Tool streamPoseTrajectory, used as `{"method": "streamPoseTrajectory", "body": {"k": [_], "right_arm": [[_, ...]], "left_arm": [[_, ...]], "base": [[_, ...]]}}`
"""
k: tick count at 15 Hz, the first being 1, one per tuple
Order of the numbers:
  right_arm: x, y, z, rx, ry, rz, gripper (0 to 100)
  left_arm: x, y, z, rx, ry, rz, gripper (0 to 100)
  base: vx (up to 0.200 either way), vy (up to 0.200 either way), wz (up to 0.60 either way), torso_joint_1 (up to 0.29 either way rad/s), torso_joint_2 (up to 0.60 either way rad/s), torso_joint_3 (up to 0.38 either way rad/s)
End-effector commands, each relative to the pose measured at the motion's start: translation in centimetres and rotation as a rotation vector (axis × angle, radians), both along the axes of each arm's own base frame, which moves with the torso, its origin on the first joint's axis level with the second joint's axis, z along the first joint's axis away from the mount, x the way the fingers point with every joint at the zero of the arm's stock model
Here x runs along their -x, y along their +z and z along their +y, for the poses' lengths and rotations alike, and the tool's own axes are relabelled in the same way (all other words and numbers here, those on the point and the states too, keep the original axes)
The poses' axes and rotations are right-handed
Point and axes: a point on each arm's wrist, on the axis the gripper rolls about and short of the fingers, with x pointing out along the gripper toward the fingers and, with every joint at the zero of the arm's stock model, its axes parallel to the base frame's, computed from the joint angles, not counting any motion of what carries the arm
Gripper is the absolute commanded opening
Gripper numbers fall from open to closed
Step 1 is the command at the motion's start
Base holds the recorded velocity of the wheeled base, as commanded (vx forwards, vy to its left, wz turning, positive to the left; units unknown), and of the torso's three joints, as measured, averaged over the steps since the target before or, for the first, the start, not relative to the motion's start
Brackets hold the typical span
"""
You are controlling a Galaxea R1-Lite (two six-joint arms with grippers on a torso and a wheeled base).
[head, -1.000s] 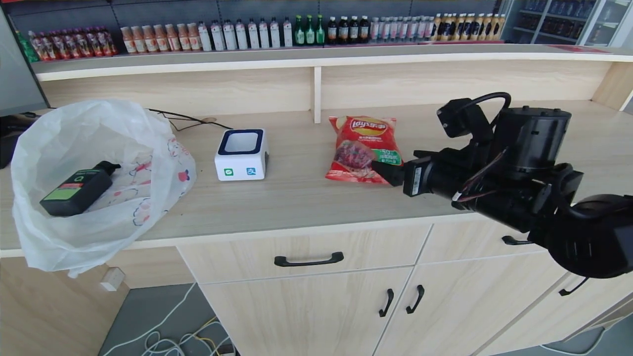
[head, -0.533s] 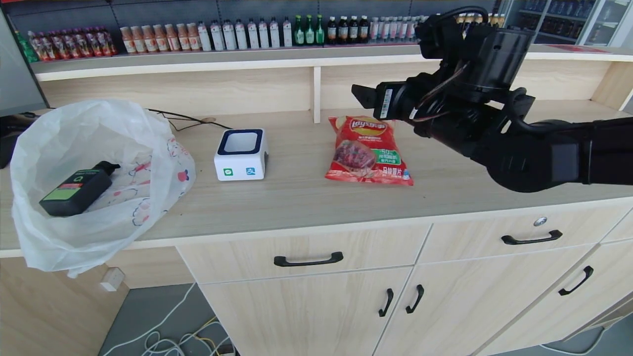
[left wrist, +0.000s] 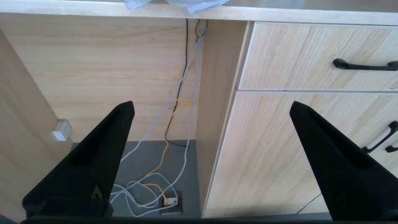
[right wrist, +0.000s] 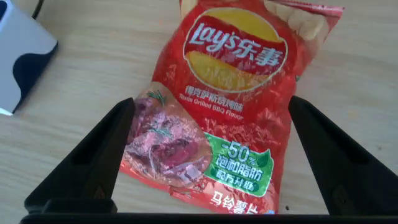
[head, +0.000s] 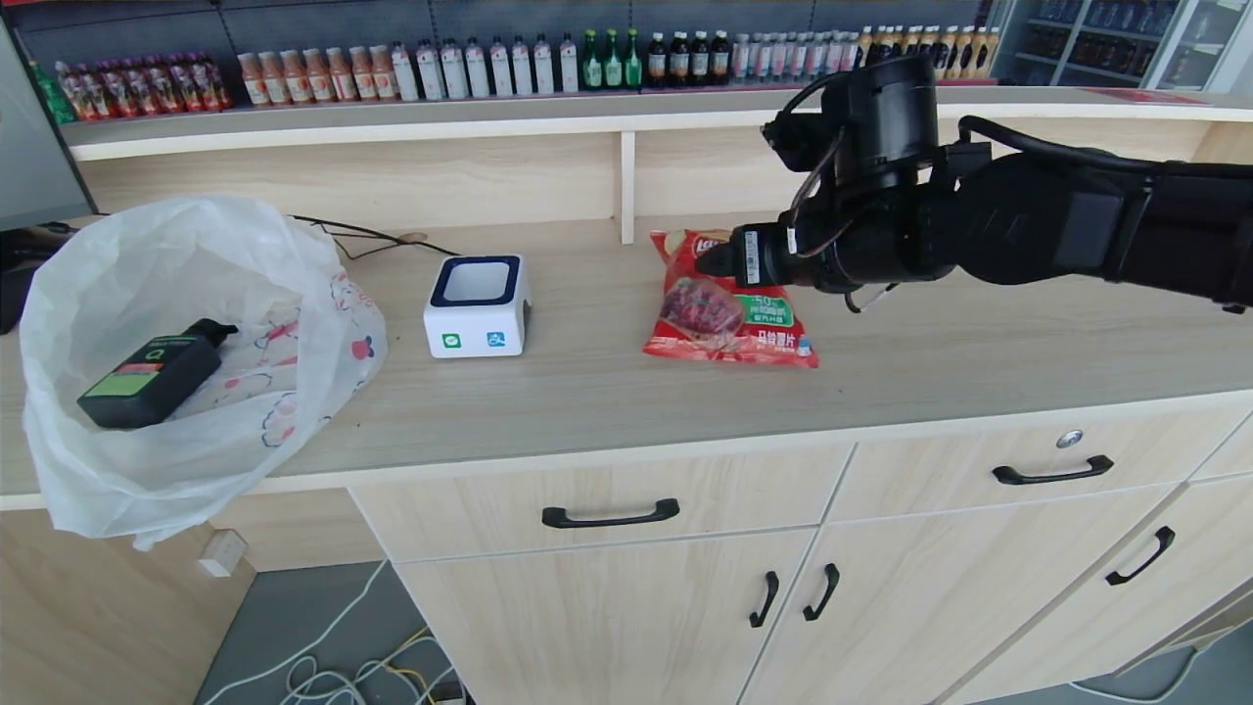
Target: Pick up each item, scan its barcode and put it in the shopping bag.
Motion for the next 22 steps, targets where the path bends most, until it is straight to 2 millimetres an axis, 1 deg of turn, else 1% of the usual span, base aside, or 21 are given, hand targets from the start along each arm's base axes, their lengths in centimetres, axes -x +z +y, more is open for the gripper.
{"method": "streamPoseTrajectory", "body": {"k": [1,3,4,7,9,11,12,14,15,16,17,18,20,21,22], "right_arm": [[-1.1,-3.2,0.5,0.022,-0.024,0.143,100],[-2.0,-6.0,0.9,0.037,-0.049,0.250,100],[-2.6,-7.0,0.8,0.044,-0.051,0.271,100],[-2.7,-7.8,1.2,0.056,-0.015,0.295,100],[-2.5,-7.7,1.5,0.054,-0.005,0.293,100],[-1.5,-6.4,2.1,0.039,0.014,0.267,100],[-0.7,-5.4,2.5,0.028,0.028,0.247,100],[1.6,-3.0,3.7,-0.015,0.062,0.205,100],[1.8,-2.8,3.7,-0.019,0.065,0.200,100],[3.3,-0.8,3.6,-0.032,0.059,0.155,100],[4.5,0.6,3.7,-0.049,0.074,0.125,100],[5.3,1.7,3.3,-0.065,0.077,0.100,100],[9.5,7.8,1.0,-0.177,0.108,-0.061,100],[10.0,8.9,0.7,-0.212,0.113,-0.117,100],[9.6,9.1,0.9,-0.250,0.116,-0.199,100]], "left_arm": [[0.0,0.0,0.0,0.000,0.000,0.000,100],[0.0,0.0,0.0,0.000,0.000,0.000,100],[0.0,0.0,0.0,0.000,0.000,0.000,100],[0.0,0.0,0.0,0.000,0.000,0.000,100],[0.0,0.0,0.0,0.000,0.000,0.000,100],[0.0,0.0,0.0,0.000,0.000,0.000,100],[0.0,0.0,0.0,0.000,0.000,0.000,100],[0.0,0.0,0.0,0.000,-0.001,0.000,100],[0.0,0.0,0.0,0.000,0.000,0.000,100],[0.0,0.0,0.0,0.000,0.000,0.000,100],[0.0,0.0,0.0,0.000,0.000,0.000,100],[0.0,0.0,0.0,0.000,0.000,0.000,100],[0.0,0.0,0.0,0.000,-0.001,0.000,100],[0.0,0.0,0.0,0.000,0.000,0.000,100],[0.0,0.0,0.0,0.000,0.000,0.000,100]], "base": [[0.000,0.000,0.00,0.000,0.00,0.000],[0.000,0.000,0.00,0.000,0.00,0.000],[0.000,0.000,0.00,0.000,0.00,0.000],[0.000,0.000,0.00,0.000,0.00,0.000],[0.000,0.000,0.00,0.000,0.00,0.000],[0.000,0.000,0.00,0.000,0.00,0.000],[0.000,0.000,0.00,0.000,0.00,0.000],[0.000,0.000,0.00,0.000,0.00,0.000],[0.000,0.000,0.00,0.000,0.00,0.000],[0.000,0.000,0.00,0.000,0.00,0.000],[0.000,0.000,0.00,0.000,0.00,0.000],[0.000,0.000,0.00,0.000,0.00,0.000],[0.000,0.000,0.00,0.000,0.00,0.000],[0.000,0.000,0.00,0.000,0.00,0.000],[0.000,0.000,0.00,0.000,0.00,0.000]]}}
